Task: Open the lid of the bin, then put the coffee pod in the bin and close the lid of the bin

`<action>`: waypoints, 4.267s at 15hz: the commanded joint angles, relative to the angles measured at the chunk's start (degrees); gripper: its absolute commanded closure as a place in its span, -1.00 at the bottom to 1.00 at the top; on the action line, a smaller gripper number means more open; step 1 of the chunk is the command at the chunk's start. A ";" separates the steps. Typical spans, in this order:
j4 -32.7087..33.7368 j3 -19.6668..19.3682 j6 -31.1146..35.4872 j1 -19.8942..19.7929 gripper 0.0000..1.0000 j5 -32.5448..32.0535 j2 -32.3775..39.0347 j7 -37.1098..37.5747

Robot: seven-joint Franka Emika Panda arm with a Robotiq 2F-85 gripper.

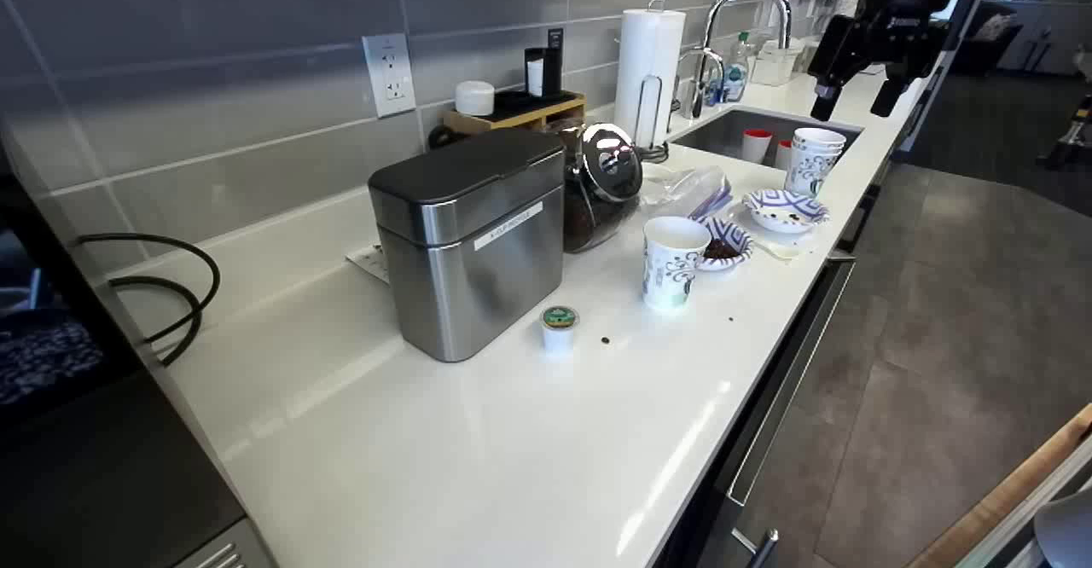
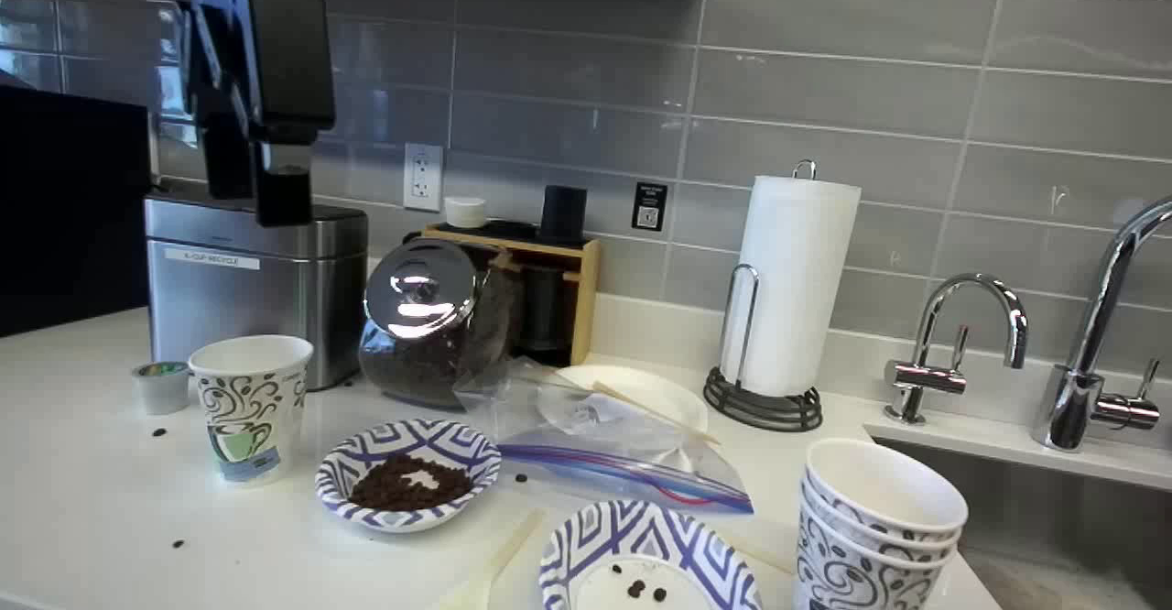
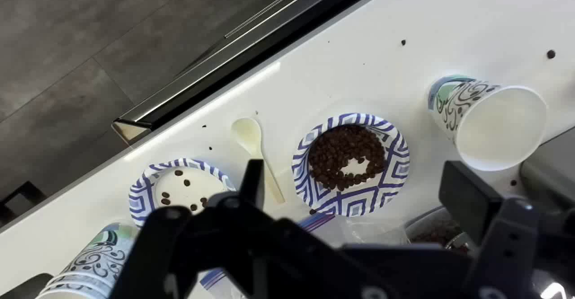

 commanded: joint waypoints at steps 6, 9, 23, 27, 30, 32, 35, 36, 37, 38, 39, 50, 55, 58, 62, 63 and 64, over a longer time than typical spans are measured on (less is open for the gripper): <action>0.13 0.15 -0.16 -0.20 -1.00 0.11 0.02 -0.11; 0.13 0.15 -0.16 -0.20 -1.00 0.11 0.02 -0.11; -0.95 12.49 21.96 7.15 -1.00 -10.02 3.62 -1.33; 0.43 11.89 30.67 13.24 -1.00 -7.32 9.16 -8.89; 1.95 11.57 32.10 16.99 -1.00 -7.12 13.30 -15.51; 2.83 12.28 31.51 18.40 -1.00 -8.21 15.44 -18.87; 1.66 12.58 31.26 17.08 -1.00 -8.35 13.25 -15.36; 1.67 12.46 31.26 17.01 -1.00 -8.34 13.12 -15.37; 1.67 12.33 31.26 16.98 -1.00 -8.33 12.96 -15.38; 1.70 12.31 31.26 16.97 -1.00 -8.33 12.90 -15.38; 1.70 12.31 31.26 16.97 -1.00 -8.33 12.89 -15.38; -2.82 13.39 46.73 19.42 -1.00 -10.65 14.99 -20.33; -1.79 15.28 48.15 17.58 -1.00 -17.36 17.40 -22.63; -1.35 17.36 50.14 15.44 -1.00 -23.80 18.83 -22.15; -1.55 17.98 50.22 14.71 -1.00 -26.61 18.36 -21.54; -1.50 18.66 50.66 13.82 -1.00 -27.99 18.53 -21.08; -1.46 19.01 50.79 13.35 -1.00 -28.59 18.61 -21.01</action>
